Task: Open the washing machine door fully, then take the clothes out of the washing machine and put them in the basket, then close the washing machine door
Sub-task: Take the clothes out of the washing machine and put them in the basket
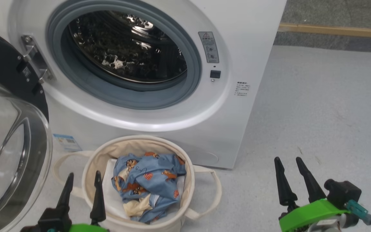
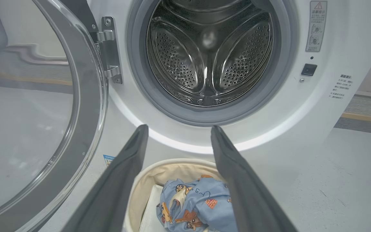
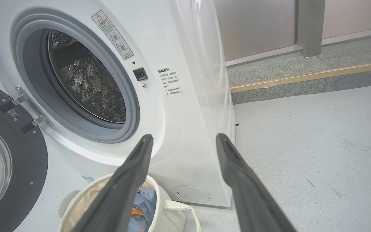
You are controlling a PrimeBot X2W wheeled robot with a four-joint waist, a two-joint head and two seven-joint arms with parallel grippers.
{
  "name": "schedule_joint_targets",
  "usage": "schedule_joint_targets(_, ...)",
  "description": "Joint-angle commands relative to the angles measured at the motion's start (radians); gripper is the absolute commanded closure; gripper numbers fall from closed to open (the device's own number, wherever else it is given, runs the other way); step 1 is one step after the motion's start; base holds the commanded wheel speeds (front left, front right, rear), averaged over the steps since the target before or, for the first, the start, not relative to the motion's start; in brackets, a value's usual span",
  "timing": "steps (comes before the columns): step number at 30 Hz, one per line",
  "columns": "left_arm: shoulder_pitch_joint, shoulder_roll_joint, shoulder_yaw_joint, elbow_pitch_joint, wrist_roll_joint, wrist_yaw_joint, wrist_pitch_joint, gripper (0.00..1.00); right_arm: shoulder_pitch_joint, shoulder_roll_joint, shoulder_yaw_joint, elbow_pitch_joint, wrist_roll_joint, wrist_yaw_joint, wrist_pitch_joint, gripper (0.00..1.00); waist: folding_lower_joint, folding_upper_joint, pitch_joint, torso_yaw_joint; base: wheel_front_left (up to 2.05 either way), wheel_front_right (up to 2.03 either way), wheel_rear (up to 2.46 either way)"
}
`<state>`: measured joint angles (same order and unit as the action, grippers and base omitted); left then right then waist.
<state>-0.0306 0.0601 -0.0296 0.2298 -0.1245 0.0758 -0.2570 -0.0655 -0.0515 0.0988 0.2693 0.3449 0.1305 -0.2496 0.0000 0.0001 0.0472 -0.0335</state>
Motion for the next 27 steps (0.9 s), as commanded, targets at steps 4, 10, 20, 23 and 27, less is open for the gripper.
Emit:
schedule_joint_targets(4,0.004,-0.002,0.041,-0.019,0.012,0.011,-0.005,0.00,-0.003,0.001,0.028,-0.029,0.008,0.000,-0.012,0.00,0.0000,-0.0001,-0.024,-0.006,0.00,0.00,0.00)
schedule_joint_targets(10,0.011,-0.006,0.038,-0.019,0.011,0.007,-0.005,0.00,0.001,0.001,0.037,-0.029,0.008,0.000,-0.012,0.00,0.0000,-0.0001,-0.038,-0.006,0.00,0.00,0.00)
schedule_joint_targets(20,0.029,-0.009,0.020,0.001,0.003,-0.013,-0.005,0.00,0.002,0.001,0.047,-0.027,0.013,0.000,-0.012,0.00,0.0000,-0.0001,-0.051,-0.004,0.00,0.00,0.00)
schedule_joint_targets(23,0.028,-0.009,0.016,0.006,0.001,-0.018,-0.005,0.00,0.001,0.001,0.049,-0.028,0.012,0.000,-0.012,0.00,0.0000,-0.0001,-0.053,-0.005,0.00,0.00,0.00)
schedule_joint_targets(27,0.028,-0.010,0.004,0.014,0.005,-0.026,-0.005,0.00,0.001,0.001,0.052,-0.027,0.011,0.000,-0.012,0.00,0.0000,-0.0001,-0.055,-0.005,0.00,0.00,0.00)
